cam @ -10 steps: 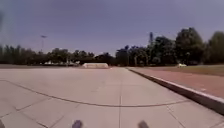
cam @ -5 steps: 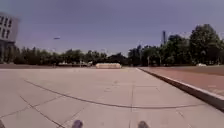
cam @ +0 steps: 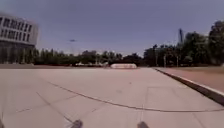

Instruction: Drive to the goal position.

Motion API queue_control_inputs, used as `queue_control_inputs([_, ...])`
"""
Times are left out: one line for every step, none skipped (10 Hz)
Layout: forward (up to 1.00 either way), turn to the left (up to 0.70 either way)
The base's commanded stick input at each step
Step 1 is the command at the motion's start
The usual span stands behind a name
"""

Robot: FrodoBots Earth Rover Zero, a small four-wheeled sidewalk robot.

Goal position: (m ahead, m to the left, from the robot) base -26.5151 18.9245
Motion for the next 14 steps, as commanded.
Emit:
queue_control_inputs([0.0, 0.85])
queue_control_inputs([0.0, 0.85])
queue_control_inputs([0.0, 0.85])
queue_control_inputs([0.0, 0.85])
queue_control_inputs([0.0, 0.85])
queue_control_inputs([0.0, 0.85])
queue_control_inputs([0.0, 0.85])
queue_control_inputs([0.0, 0.85])
queue_control_inputs([0.0, 0.85])
queue_control_inputs([0.0, 0.85])
queue_control_inputs([0.0, 0.85])
queue_control_inputs([0.0, 0.85])
queue_control_inputs([0.0, 0.85])
queue_control_inputs([0.0, 0.85])
